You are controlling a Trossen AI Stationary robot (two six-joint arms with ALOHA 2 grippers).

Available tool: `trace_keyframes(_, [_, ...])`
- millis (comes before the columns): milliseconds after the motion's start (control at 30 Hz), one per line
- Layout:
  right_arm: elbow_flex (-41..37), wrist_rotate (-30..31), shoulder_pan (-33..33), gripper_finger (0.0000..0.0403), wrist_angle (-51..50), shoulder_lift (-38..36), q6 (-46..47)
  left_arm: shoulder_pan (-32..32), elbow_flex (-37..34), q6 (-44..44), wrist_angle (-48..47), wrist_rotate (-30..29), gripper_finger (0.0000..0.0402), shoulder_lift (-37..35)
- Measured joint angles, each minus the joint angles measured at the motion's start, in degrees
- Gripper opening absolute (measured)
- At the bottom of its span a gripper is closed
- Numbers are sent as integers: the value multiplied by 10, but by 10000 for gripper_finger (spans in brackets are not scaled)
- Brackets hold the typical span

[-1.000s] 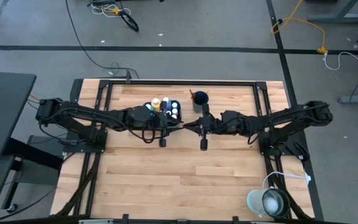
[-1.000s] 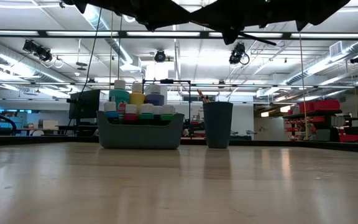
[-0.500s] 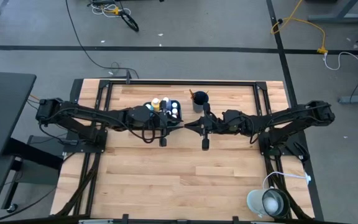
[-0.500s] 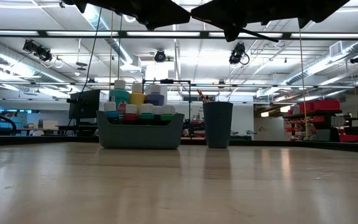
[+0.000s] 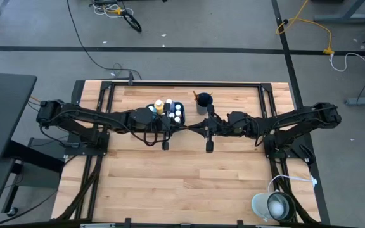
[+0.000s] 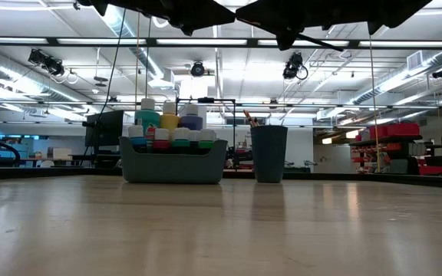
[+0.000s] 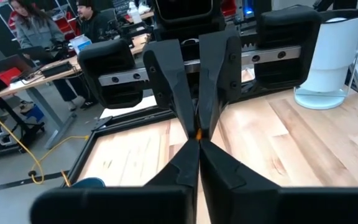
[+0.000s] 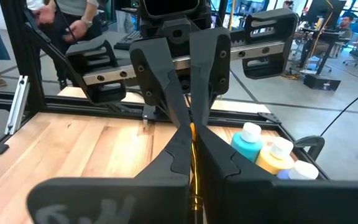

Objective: Pick & Place Paint Supplies
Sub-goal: Put the gold paint brush into the blue cup

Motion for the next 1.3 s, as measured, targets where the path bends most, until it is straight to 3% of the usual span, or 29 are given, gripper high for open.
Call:
trace_keyframes(367, [0,-2,0,19,-1,0,-14,0,0,0,0,12,4,0])
trace_keyframes(833, [0,10,0,107,-9,0,-19,0,0,-3,-20,-9,2,1])
trace_keyframes(1100, [0,5,1,141,-190,5,42,0,0,-30,-53,-23,9,1])
trace_keyframes(1300, [0,46,0,152,-181,65,52,0,0,-31,-44,-40,14,1])
